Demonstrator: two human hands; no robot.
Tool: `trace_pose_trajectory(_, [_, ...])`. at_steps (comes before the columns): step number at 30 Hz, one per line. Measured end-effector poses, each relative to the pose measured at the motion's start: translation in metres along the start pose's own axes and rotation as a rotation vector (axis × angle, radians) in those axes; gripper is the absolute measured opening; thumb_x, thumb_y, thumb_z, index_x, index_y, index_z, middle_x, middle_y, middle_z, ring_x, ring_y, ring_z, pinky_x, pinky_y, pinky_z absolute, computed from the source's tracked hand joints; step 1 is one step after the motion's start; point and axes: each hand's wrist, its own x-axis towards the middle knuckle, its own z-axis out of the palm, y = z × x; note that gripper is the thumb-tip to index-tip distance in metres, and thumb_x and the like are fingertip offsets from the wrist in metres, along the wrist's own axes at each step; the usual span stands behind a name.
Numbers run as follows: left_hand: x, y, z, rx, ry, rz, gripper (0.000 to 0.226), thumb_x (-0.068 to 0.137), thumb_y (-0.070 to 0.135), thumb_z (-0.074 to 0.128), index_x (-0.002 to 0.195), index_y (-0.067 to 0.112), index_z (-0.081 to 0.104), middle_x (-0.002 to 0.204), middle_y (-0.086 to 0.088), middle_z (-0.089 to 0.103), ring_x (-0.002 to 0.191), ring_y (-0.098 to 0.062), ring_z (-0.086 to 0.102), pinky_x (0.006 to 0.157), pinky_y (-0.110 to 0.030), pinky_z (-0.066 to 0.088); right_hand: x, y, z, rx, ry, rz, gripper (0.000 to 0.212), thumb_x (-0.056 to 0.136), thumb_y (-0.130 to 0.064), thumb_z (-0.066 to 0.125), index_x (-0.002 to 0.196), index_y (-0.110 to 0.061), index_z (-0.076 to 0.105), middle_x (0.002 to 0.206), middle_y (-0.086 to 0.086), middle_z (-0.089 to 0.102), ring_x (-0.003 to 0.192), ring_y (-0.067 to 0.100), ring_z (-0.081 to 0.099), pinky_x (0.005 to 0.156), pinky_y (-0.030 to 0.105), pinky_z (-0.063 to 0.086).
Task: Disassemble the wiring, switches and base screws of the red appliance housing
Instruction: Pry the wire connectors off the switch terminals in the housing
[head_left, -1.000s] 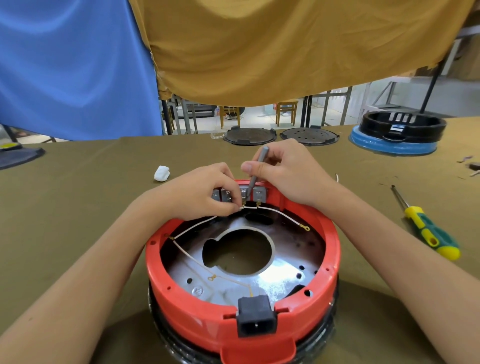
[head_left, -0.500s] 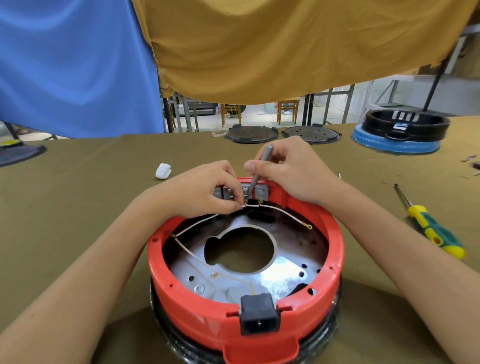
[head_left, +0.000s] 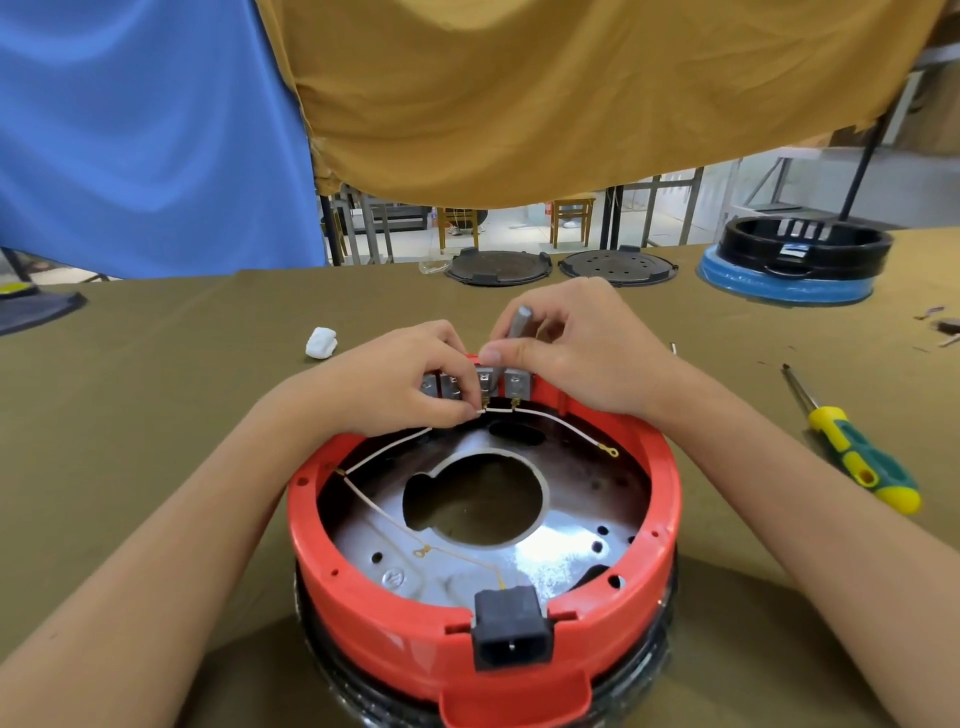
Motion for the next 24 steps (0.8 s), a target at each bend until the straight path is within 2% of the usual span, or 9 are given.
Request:
trace_pose_trajectory(3, [0.0001,-0.0004,-0.0002,-0.001,-0.004,-0.003,0.005,0.083,0.035,0.072,0.084,0.04,0.073,0.104,0.018,0.05,0.098,0.003,0.053,0.095,-0.027,0.041,0.0013,0.0024,-0.0015,0.043,0.009,0.025,0.014,0.086,-0.025,0.077,0.078,-0.014,0.077,0.068,0.005,0.071,0.058,0.009,0.056,0.059,0.025,0.044])
trace_pose_trajectory(7, [0.0001,-0.0017,0.0005,-0.006,-0.006,0.0,0.005,0.083,0.036,0.073,0.083,0.04,0.072,0.103,0.017,0.05,0.098,0.003,0.053,0.093,-0.023,0.04,0.0064,0.0044,0.0013,0.101,0.04,0.124,0.021,0.088,-0.028,0.075,0.074,-0.013,0.073,0.069,0.022,0.065,0.056,0.012,0.043,0.058,0.029,0.036])
trace_pose_trajectory(12, [0.0004,-0.0022,0.001,-0.005,-0.002,0.002,0.004,0.082,0.036,0.072,0.083,0.04,0.073,0.103,0.016,0.051,0.099,0.003,0.053,0.09,-0.017,0.039,0.0085,0.0039,0.0026,0.131,0.042,0.164,0.023,0.09,-0.029,0.074,0.076,-0.011,0.073,0.073,0.026,0.066,0.059,0.018,0.045,0.061,0.031,0.038])
trace_pose_trajectory(20, [0.0002,-0.0015,0.0003,-0.013,-0.007,-0.006,0.003,0.082,0.037,0.072,0.084,0.039,0.073,0.103,0.018,0.05,0.098,0.003,0.053,0.092,-0.022,0.04,0.0014,0.0022,0.003,0.021,0.056,0.057,0.017,0.088,-0.03,0.075,0.077,-0.017,0.075,0.068,0.006,0.07,0.059,0.015,0.056,0.062,0.032,0.046])
trace_pose_trajectory(24, [0.0001,-0.0017,0.0003,0.0,-0.008,-0.008,0.004,0.083,0.035,0.073,0.084,0.038,0.073,0.102,0.018,0.05,0.098,0.004,0.053,0.09,-0.016,0.038,0.0037,0.0028,0.0035,0.028,0.036,0.059,0.017,0.088,-0.029,0.076,0.075,-0.016,0.074,0.067,0.009,0.069,0.056,0.011,0.051,0.059,0.031,0.043])
